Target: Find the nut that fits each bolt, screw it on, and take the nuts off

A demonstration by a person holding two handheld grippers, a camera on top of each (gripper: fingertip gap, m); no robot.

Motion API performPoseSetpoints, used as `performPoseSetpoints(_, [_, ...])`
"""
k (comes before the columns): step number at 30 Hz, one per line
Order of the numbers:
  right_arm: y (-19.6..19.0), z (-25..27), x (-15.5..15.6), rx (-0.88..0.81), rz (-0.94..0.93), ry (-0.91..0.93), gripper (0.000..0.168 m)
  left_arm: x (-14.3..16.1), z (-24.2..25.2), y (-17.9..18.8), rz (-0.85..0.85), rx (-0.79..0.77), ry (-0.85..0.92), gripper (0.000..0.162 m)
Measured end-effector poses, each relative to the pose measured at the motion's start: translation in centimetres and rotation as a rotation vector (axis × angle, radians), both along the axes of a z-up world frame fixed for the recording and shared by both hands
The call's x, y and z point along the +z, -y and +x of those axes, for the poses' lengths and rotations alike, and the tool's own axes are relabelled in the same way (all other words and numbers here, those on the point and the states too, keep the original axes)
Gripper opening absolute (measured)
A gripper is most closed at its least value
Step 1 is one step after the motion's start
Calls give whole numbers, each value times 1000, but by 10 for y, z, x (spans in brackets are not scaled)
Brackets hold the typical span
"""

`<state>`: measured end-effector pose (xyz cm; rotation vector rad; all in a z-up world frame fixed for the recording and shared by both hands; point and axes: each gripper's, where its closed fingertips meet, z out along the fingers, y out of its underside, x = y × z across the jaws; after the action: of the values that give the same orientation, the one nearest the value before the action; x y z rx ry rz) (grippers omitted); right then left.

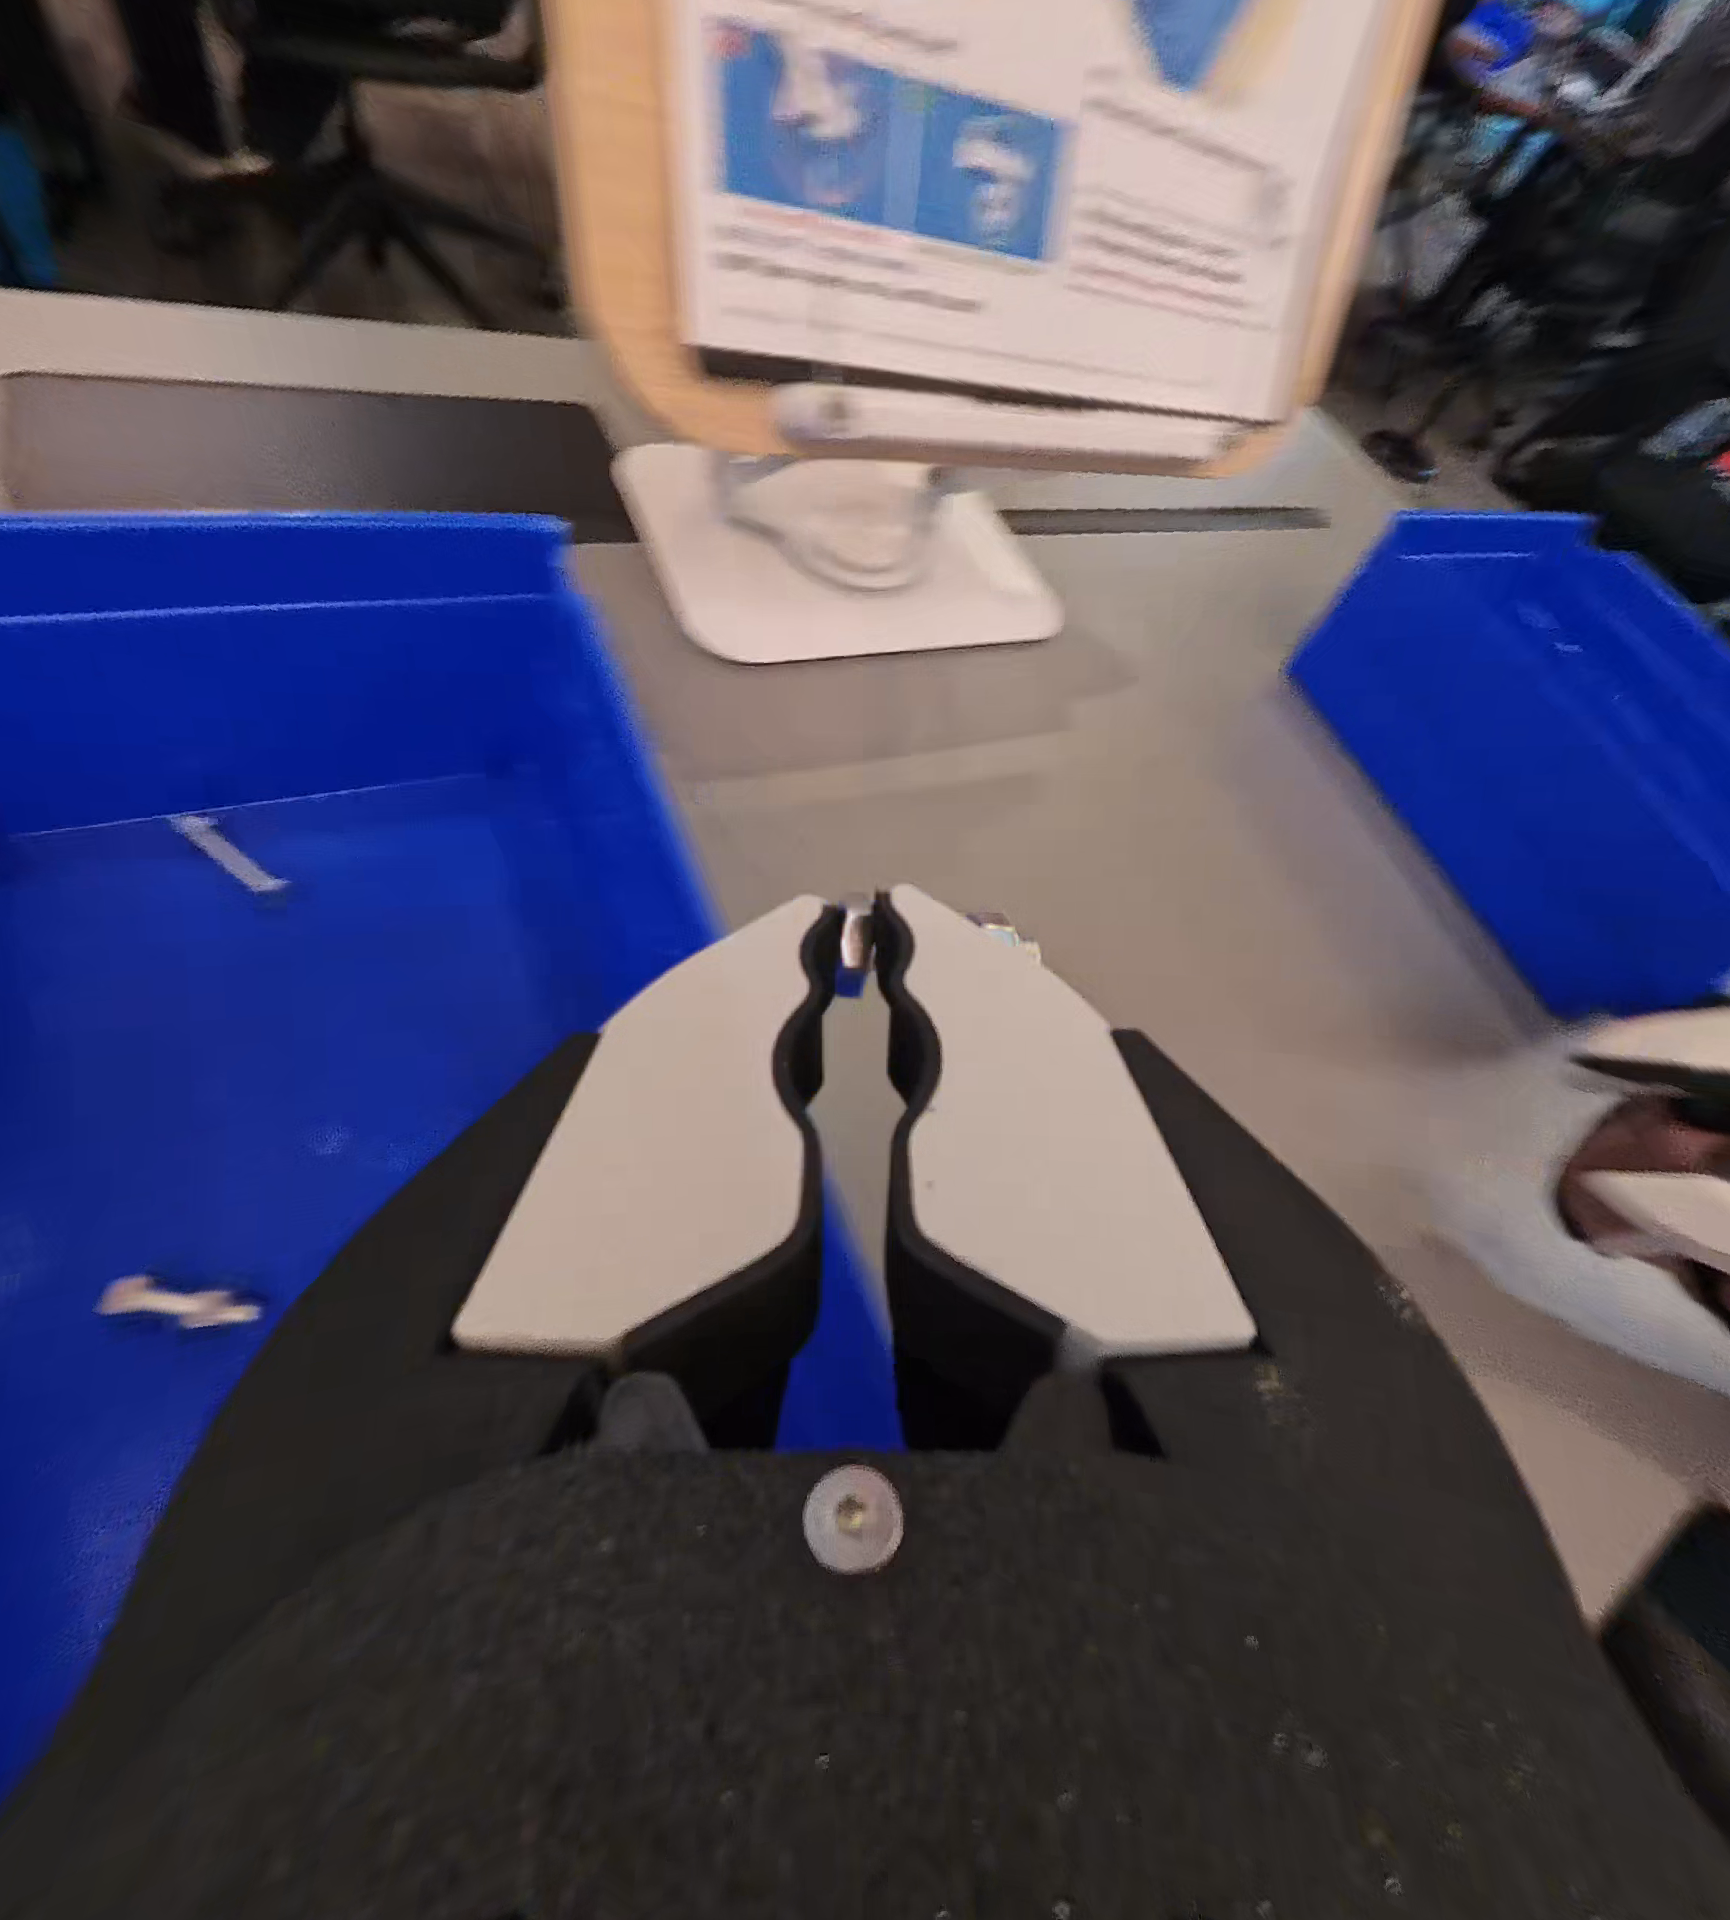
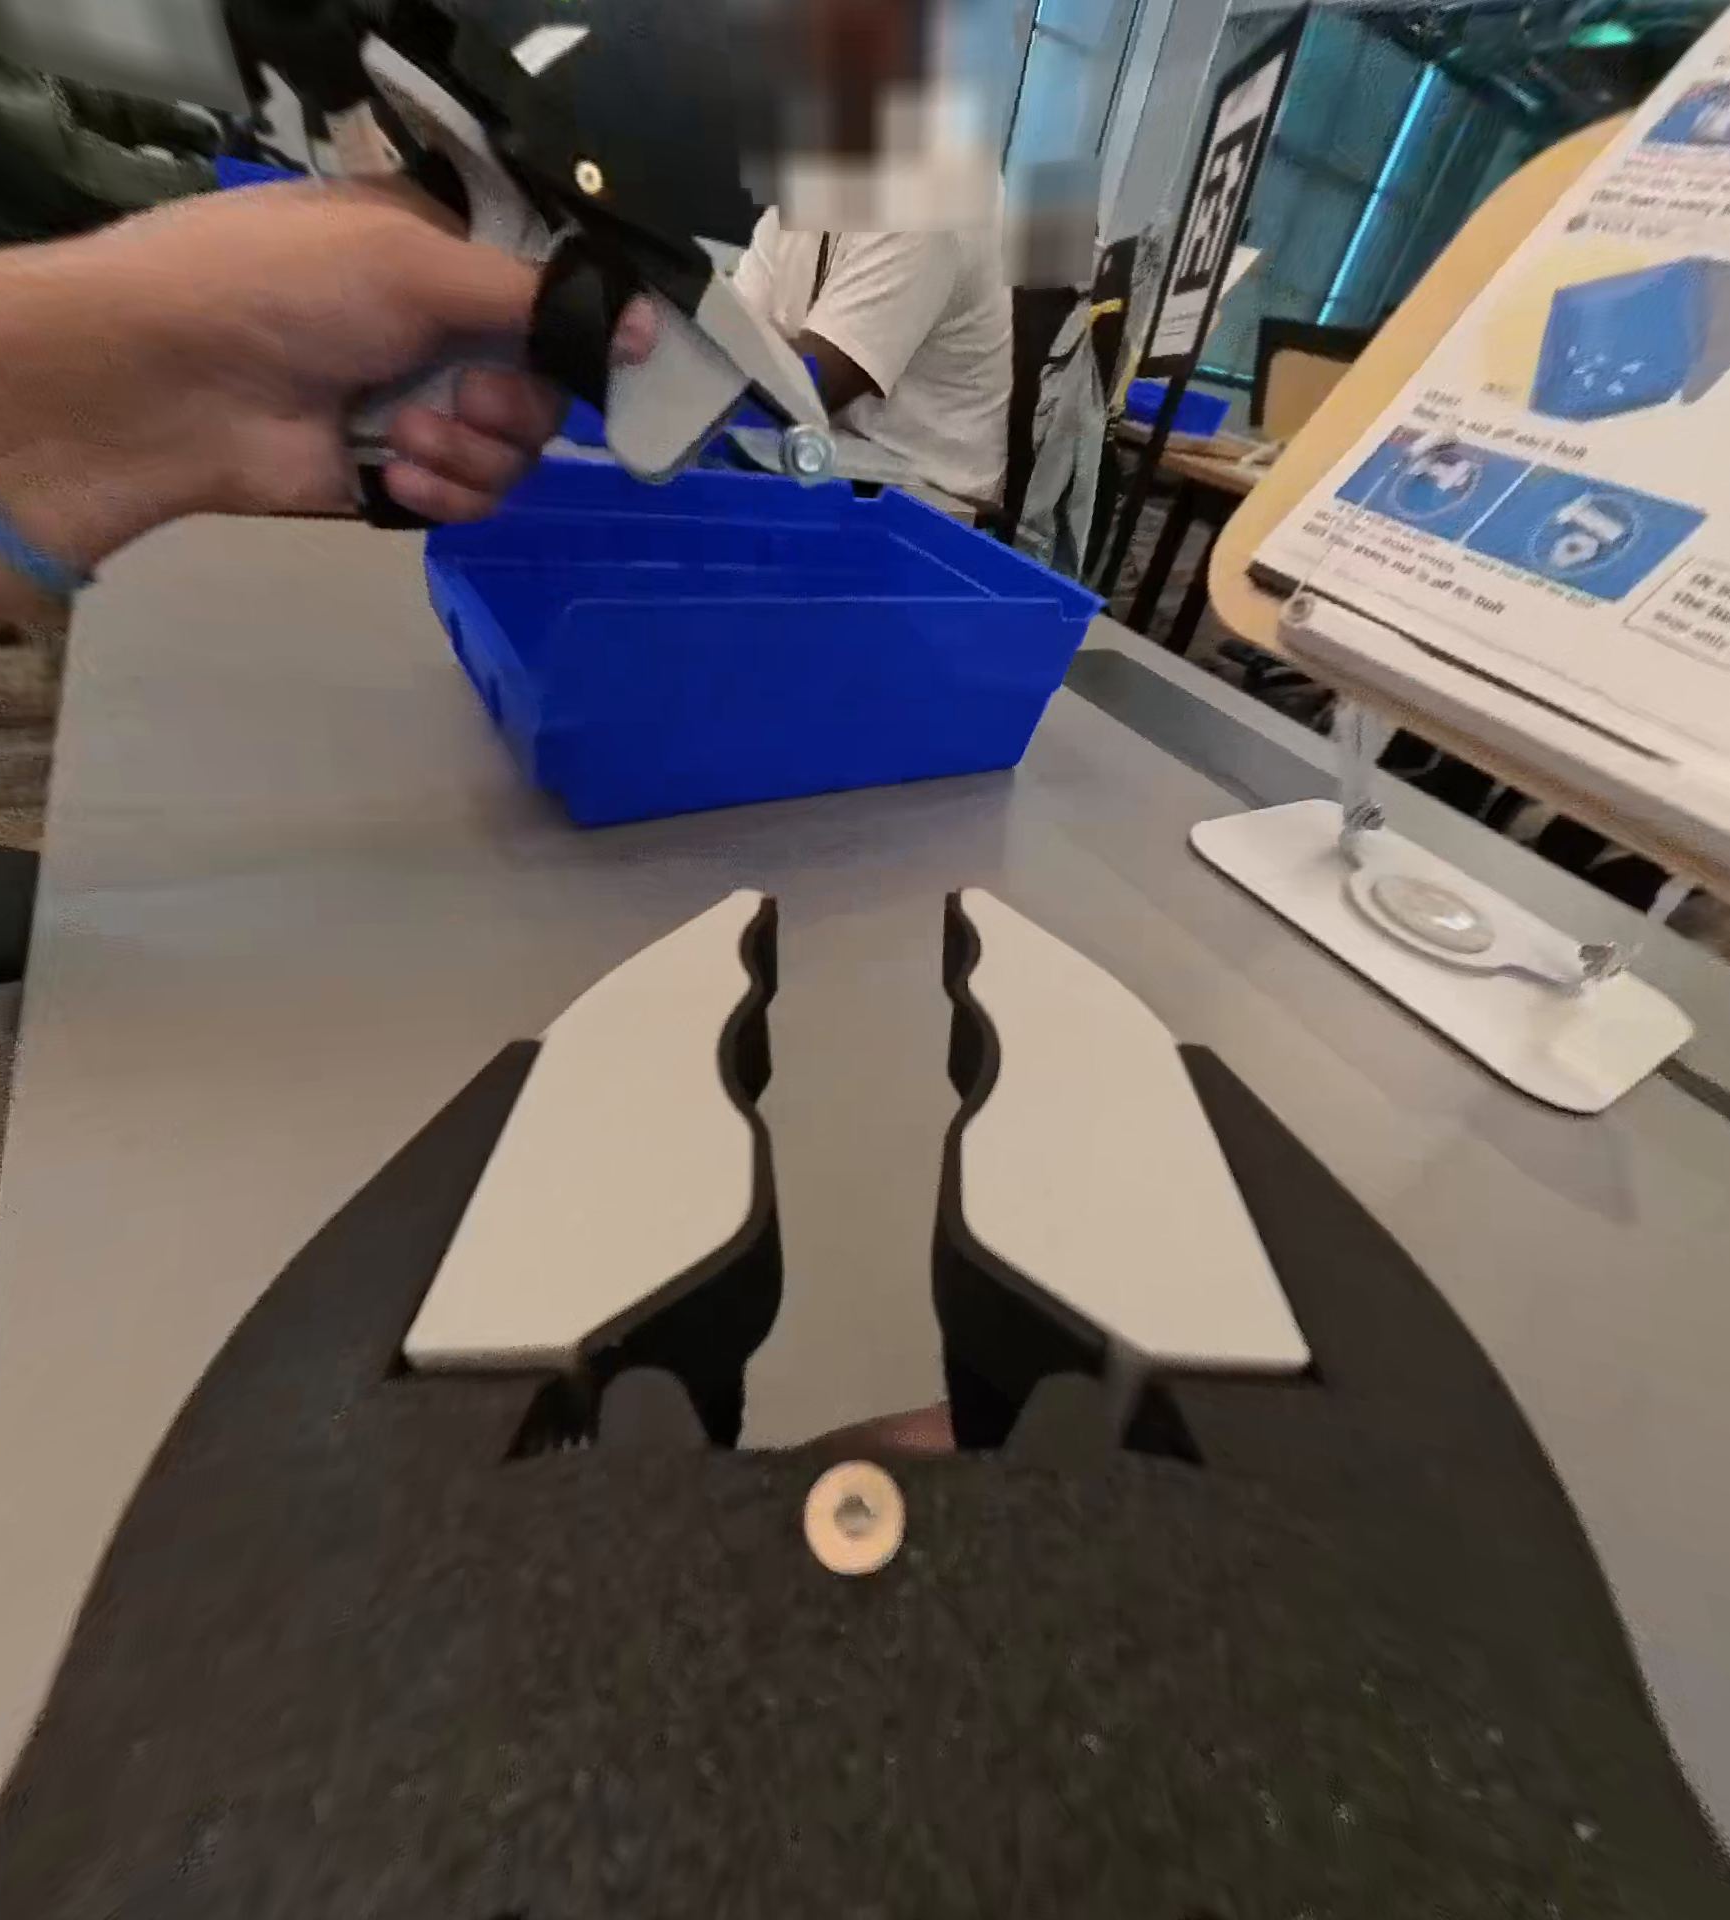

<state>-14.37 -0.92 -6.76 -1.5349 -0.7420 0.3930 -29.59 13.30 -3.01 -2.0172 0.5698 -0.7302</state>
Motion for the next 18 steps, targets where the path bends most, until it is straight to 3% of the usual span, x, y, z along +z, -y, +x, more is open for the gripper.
performPoseSetpoints(6, [-1, -23, -2, -126, 87, 105, 38, -5, 96, 89, 2, -236, 103, 6])
performPoseSetpoints(10, [4, -4, -26, -137, 20, -34, 34, -37, 131, 106, -7, -295, 30, 6])
performPoseSetpoints(13, [9, 6, -15, -130, 36, -102, 29, -53, 144, 113, -46, -332, 17, 6])
performPoseSetpoints(18, [3, 10, -23, -144, -8, -103, 33, -66, 156, 124, -77, -367, 11, 6])
